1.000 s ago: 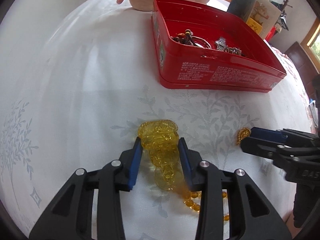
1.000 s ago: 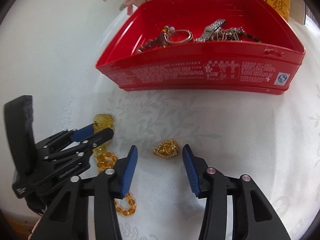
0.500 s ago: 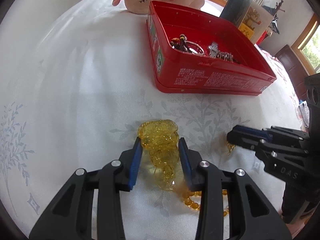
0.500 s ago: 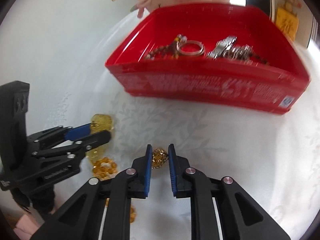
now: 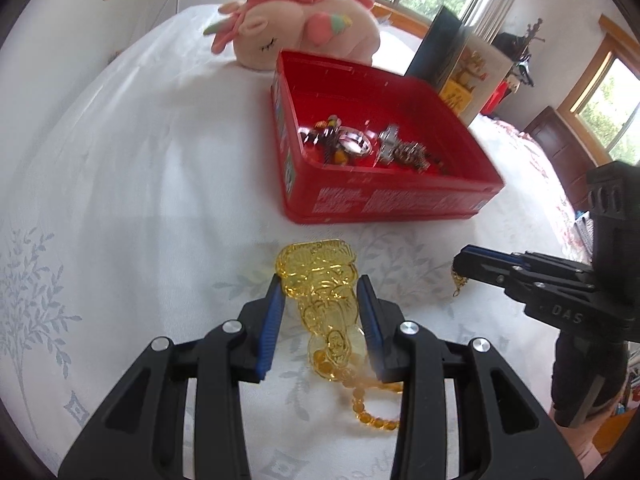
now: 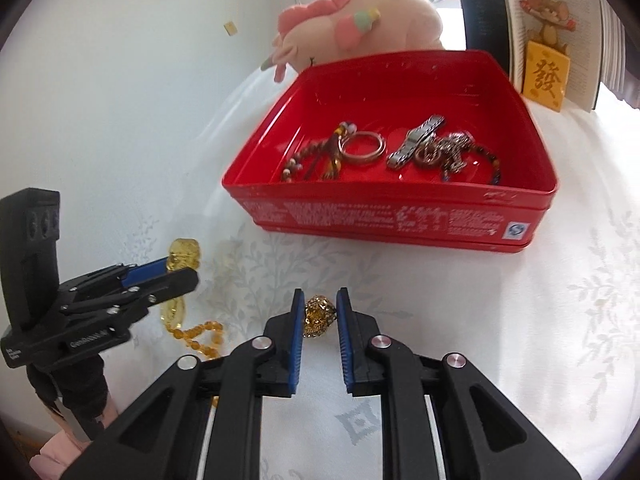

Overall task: Organize jewelry
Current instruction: 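Carry the necklace and gold charm over the red box, then open both tools, dropping the necklace and charm into the box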

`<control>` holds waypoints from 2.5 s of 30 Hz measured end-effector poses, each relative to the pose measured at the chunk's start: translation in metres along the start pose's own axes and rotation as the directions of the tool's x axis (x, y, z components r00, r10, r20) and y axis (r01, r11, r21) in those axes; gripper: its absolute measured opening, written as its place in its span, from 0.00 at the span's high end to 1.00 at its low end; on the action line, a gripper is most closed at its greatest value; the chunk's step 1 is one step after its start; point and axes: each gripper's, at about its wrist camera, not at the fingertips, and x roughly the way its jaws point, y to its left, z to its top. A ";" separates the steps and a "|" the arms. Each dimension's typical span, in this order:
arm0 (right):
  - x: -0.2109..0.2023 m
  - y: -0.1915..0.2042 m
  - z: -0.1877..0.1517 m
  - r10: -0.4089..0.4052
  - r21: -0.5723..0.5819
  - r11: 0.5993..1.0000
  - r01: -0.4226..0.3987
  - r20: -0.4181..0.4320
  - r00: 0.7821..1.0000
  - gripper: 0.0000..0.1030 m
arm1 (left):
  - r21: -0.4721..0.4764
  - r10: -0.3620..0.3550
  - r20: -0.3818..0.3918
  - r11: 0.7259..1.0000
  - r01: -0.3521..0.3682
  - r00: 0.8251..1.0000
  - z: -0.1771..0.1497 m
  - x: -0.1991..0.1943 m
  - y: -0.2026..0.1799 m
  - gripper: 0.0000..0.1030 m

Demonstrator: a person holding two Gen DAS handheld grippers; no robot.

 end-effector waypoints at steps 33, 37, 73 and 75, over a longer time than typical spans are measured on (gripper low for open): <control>-0.078 -0.013 0.126 -0.023 0.002 1.000 0.023 0.134 0.991 0.85 | 0.044 -0.079 0.207 0.996 0.072 0.975 0.154 -0.089 -0.061 0.66; -0.068 -0.024 0.145 -0.040 0.016 0.999 0.038 0.139 0.990 0.85 | 0.043 -0.079 0.246 0.997 0.071 0.966 0.180 -0.078 -0.063 0.65; 0.096 -0.077 0.157 -0.152 0.053 0.986 0.157 -0.082 0.985 0.71 | 0.006 0.001 -0.047 1.000 0.000 0.999 0.176 0.125 -0.026 0.60; 0.090 -0.076 0.156 -0.154 0.052 0.986 0.158 -0.067 0.986 0.71 | 0.012 0.006 -0.036 1.000 -0.005 0.999 0.175 0.120 -0.028 0.60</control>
